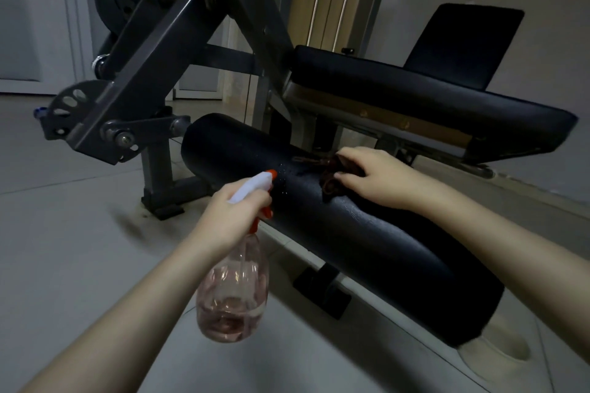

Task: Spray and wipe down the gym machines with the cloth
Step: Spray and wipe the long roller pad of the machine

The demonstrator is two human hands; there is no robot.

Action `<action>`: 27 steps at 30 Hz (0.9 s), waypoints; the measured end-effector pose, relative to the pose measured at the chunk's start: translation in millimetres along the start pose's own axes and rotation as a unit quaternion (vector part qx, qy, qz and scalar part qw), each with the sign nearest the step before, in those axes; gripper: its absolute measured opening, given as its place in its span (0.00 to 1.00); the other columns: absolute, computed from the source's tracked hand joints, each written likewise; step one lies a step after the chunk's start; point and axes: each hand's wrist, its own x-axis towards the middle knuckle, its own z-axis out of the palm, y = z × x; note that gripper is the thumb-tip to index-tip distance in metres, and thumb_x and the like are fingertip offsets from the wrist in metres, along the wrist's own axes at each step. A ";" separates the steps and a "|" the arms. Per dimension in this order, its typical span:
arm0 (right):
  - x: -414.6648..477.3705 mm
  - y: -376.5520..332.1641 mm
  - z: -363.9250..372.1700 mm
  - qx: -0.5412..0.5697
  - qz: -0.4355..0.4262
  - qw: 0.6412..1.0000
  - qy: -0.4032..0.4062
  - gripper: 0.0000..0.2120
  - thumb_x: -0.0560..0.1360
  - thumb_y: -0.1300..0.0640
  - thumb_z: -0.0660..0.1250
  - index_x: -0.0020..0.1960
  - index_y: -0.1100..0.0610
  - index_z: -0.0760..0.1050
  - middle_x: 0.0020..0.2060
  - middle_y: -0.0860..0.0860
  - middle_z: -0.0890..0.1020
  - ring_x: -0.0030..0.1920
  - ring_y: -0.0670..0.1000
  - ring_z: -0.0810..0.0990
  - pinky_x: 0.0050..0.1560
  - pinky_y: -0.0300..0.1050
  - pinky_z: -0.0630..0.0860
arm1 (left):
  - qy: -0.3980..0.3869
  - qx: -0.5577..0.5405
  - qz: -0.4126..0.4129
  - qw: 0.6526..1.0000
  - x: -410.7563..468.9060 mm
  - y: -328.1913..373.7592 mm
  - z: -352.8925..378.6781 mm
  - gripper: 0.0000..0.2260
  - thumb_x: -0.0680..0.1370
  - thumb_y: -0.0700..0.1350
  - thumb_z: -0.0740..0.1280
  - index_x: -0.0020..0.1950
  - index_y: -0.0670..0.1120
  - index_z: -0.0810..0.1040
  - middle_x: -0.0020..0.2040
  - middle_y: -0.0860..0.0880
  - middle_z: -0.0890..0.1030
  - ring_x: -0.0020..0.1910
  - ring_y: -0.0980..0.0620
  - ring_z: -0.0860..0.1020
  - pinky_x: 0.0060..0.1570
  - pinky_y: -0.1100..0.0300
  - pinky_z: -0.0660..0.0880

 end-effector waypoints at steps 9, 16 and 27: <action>7.6 23.7 -9.6 0.090 0.100 0.990 -0.053 0.11 0.80 0.50 0.59 0.59 0.49 0.74 0.53 0.49 0.79 0.55 0.50 0.76 0.55 0.44 0.70 | -0.026 0.021 0.009 0.999 -3.0 2.8 7.9 0.11 0.74 0.53 0.64 0.52 0.52 0.81 0.47 0.43 0.82 0.50 0.46 0.80 0.51 0.53 0.75; -106.0 37.0 -37.3 0.054 0.100 0.993 -0.011 0.06 0.77 0.55 0.64 0.52 0.47 0.76 0.46 0.46 0.80 0.47 0.46 0.78 0.50 0.42 0.74 | -0.006 -0.016 0.028 0.999 0.2 8.8 13.4 0.05 0.73 0.50 0.64 0.37 0.59 0.75 0.44 0.50 0.78 0.44 0.52 0.76 0.43 0.61 0.70; -105.8 26.5 -14.2 -0.016 0.097 0.990 0.102 0.14 0.77 0.55 0.62 0.62 0.50 0.74 0.60 0.47 0.76 0.60 0.51 0.73 0.62 0.52 0.70 | 0.005 0.001 0.014 1.000 -1.1 4.8 16.8 0.10 0.78 0.46 0.64 0.38 0.58 0.77 0.48 0.39 0.82 0.48 0.42 0.79 0.50 0.49 0.74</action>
